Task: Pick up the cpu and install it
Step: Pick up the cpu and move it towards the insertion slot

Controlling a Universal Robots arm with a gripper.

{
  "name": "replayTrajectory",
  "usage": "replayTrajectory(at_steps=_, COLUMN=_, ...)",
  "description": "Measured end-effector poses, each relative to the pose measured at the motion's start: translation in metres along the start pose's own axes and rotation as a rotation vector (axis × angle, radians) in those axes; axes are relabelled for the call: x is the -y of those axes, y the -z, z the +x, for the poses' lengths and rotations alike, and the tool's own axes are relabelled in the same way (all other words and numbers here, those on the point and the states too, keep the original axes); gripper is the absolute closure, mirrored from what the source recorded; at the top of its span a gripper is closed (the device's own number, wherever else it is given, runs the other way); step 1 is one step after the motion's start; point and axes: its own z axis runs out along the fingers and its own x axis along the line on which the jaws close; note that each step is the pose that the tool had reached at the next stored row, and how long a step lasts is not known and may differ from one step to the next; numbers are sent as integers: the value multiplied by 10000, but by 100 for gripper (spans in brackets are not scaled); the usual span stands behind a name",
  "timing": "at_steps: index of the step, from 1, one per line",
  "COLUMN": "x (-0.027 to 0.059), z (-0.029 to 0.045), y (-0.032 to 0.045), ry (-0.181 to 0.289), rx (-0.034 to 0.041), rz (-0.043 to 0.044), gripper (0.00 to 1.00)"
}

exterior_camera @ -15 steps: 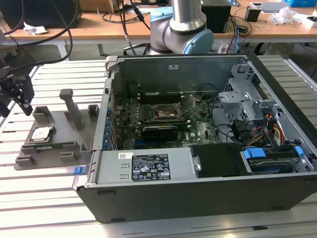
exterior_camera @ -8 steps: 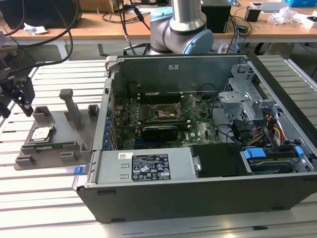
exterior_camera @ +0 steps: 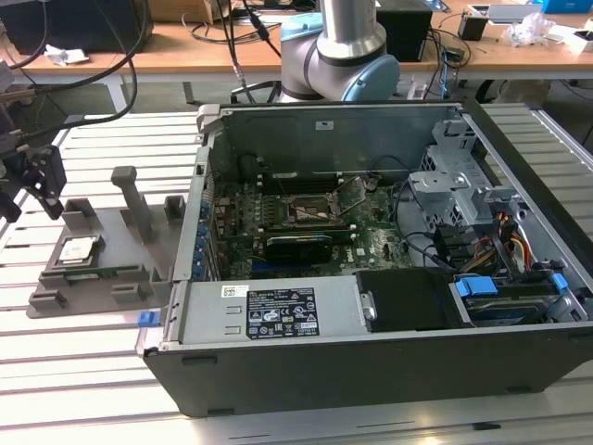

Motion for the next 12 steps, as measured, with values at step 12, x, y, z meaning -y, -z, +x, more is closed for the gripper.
replayTrajectory(at_steps=12, x=0, z=1, y=-54, ry=0, rx=1, rz=0, gripper=40)
